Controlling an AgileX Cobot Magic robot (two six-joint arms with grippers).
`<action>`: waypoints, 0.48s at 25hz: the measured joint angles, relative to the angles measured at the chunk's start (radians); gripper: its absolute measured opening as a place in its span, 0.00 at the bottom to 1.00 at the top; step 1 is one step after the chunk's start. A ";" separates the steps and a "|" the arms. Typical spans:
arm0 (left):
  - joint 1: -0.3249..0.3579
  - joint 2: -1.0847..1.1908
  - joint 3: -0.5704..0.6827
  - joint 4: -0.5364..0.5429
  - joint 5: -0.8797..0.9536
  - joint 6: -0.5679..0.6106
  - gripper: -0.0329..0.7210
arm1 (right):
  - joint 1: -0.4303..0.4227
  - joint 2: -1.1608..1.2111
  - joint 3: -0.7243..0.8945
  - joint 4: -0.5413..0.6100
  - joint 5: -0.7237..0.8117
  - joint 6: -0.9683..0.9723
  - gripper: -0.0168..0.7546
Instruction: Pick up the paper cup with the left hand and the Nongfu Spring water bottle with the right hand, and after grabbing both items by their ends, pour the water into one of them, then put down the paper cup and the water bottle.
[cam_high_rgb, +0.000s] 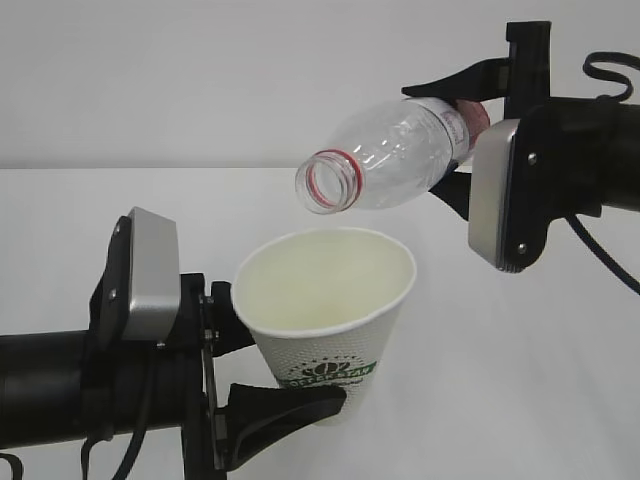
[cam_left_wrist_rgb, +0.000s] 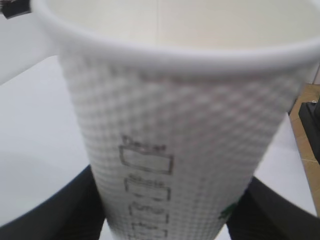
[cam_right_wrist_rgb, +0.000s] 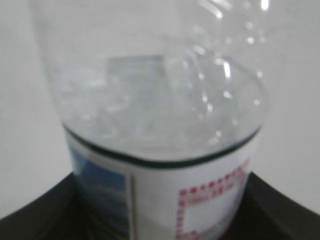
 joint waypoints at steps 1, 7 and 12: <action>0.000 0.000 0.000 -0.002 0.002 0.002 0.69 | 0.000 0.000 0.000 0.000 0.000 -0.001 0.69; 0.000 0.000 0.000 -0.045 0.004 0.006 0.69 | 0.000 0.000 0.000 0.000 0.001 -0.021 0.69; 0.000 0.000 0.000 -0.047 0.004 0.008 0.69 | 0.000 0.000 -0.002 0.000 0.001 -0.036 0.69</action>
